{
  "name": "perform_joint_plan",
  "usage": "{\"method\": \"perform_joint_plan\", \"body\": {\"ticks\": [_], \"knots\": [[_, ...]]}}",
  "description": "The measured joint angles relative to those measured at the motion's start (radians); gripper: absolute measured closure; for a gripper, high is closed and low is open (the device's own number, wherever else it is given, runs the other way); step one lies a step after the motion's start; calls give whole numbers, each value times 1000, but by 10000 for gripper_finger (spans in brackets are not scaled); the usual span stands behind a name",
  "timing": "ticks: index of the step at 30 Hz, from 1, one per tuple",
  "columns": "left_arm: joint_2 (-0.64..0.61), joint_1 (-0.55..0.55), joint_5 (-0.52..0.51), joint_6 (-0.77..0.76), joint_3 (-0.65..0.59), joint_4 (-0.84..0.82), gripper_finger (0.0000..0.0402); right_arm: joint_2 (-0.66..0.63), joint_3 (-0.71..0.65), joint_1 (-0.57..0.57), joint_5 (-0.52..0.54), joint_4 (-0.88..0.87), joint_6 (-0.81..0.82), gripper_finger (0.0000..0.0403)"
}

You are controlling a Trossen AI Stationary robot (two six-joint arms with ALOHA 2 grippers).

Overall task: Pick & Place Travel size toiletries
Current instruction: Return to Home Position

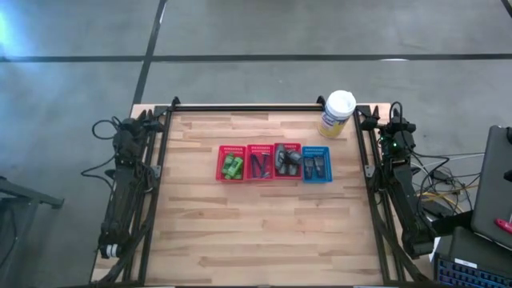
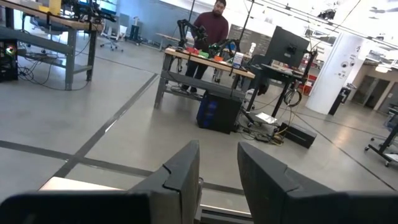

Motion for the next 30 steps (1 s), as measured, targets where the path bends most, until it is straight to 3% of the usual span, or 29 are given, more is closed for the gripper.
{"method": "perform_joint_plan", "body": {"ticks": [30], "knots": [[0, 0, -3, 0, 0, 10, 287, 0, 0, 0, 0, 0, 0, 141]]}}
